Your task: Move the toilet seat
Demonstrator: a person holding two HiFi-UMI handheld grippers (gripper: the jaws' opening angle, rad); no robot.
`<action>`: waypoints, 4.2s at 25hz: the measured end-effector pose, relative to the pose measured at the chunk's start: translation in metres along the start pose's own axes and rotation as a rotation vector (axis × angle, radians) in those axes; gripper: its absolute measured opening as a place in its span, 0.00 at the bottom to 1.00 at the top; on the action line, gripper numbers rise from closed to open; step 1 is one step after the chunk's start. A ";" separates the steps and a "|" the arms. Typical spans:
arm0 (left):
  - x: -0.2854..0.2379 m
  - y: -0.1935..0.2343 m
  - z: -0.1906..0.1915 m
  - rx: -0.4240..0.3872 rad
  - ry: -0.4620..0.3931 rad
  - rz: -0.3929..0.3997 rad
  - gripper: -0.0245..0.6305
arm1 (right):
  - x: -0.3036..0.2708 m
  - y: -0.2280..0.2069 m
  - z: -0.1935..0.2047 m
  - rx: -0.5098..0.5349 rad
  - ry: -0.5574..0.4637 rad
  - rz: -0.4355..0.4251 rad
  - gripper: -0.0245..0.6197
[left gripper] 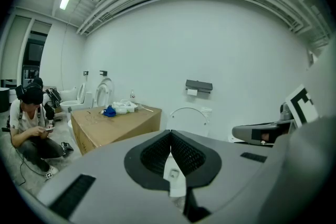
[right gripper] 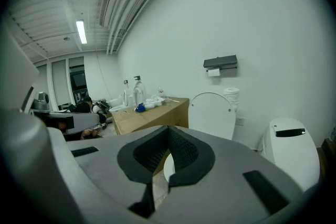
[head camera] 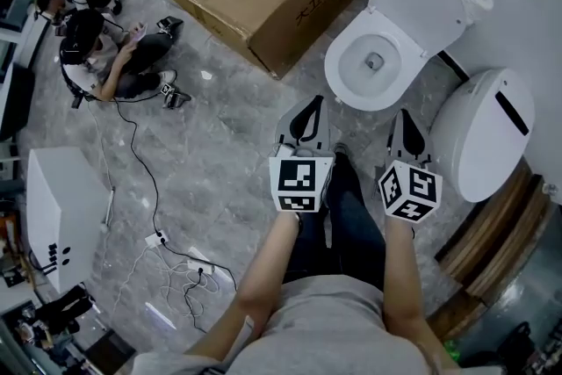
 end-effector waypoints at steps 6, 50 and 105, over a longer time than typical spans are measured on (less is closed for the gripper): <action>-0.044 -0.001 -0.012 0.000 0.033 -0.002 0.06 | -0.034 -0.027 -0.013 -0.024 0.027 0.009 0.06; -0.259 0.030 -0.064 -0.050 0.203 0.134 0.06 | -0.209 -0.093 -0.053 -0.121 0.171 0.089 0.06; -0.402 0.083 0.096 0.048 0.578 0.152 0.07 | -0.313 -0.164 0.111 -0.421 0.314 0.136 0.07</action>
Point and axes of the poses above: the fingertips, and each gripper's own axes: x backward along the fingers, y to its left, z out of its underside, the point moved 9 cm from there along x, backward along the fingers, and after that the axes turned 9 degrees about y, right-handed, at the moved point
